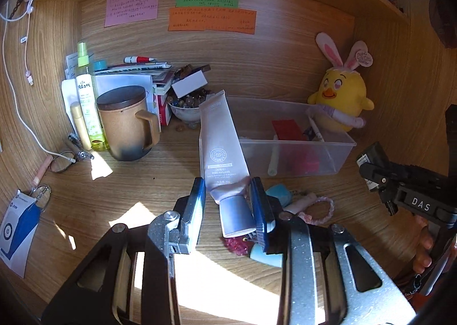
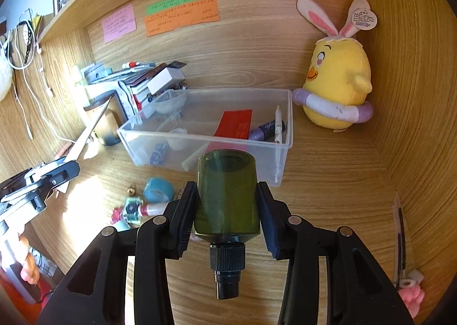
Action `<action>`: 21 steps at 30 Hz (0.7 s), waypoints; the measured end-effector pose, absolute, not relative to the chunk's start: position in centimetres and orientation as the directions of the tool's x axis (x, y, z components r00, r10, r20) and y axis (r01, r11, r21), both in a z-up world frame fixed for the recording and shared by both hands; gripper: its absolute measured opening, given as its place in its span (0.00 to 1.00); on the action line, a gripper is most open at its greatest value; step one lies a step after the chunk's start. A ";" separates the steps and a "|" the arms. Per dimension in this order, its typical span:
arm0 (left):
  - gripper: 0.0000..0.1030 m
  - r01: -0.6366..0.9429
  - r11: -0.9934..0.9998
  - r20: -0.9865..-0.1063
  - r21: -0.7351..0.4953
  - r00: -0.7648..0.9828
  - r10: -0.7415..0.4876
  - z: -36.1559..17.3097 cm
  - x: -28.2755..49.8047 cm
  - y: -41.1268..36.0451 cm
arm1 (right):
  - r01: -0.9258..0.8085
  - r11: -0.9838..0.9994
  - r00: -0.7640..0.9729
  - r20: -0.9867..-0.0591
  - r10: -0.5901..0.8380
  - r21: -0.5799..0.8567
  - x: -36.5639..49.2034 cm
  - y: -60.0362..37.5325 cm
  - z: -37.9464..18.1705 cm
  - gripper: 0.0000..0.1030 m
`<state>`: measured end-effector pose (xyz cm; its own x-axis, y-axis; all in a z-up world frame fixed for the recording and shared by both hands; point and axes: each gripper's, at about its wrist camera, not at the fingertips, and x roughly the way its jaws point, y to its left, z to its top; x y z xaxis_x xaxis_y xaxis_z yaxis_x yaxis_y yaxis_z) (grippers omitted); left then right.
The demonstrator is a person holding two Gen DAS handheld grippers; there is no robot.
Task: Organize objects
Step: 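Carry the white tube and green bottle into the clear box and release both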
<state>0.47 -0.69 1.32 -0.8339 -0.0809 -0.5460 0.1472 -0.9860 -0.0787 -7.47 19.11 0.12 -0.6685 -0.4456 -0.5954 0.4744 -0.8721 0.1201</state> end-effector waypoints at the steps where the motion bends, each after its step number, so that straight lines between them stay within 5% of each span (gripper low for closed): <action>1: 0.31 0.141 -0.986 -0.543 -0.083 -0.836 -0.074 1.4 0.2 -0.6 | 0.471 -0.873 -0.671 -0.591 -0.447 0.126 -7.8 19.2 0.3 0.37; 21: 0.31 0.057 -0.996 -0.513 -0.068 -0.859 -0.014 4.1 -6.2 0.2 | 0.504 -0.857 -0.711 -0.513 -0.481 0.106 -11.3 16.4 4.0 0.37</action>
<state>-6.19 0.21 4.13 -0.8585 -0.0142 -0.5126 0.0573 -0.9960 -0.0683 -11.29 16.35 3.99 -0.7111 -0.4807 -0.5131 0.5036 -0.8575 0.1056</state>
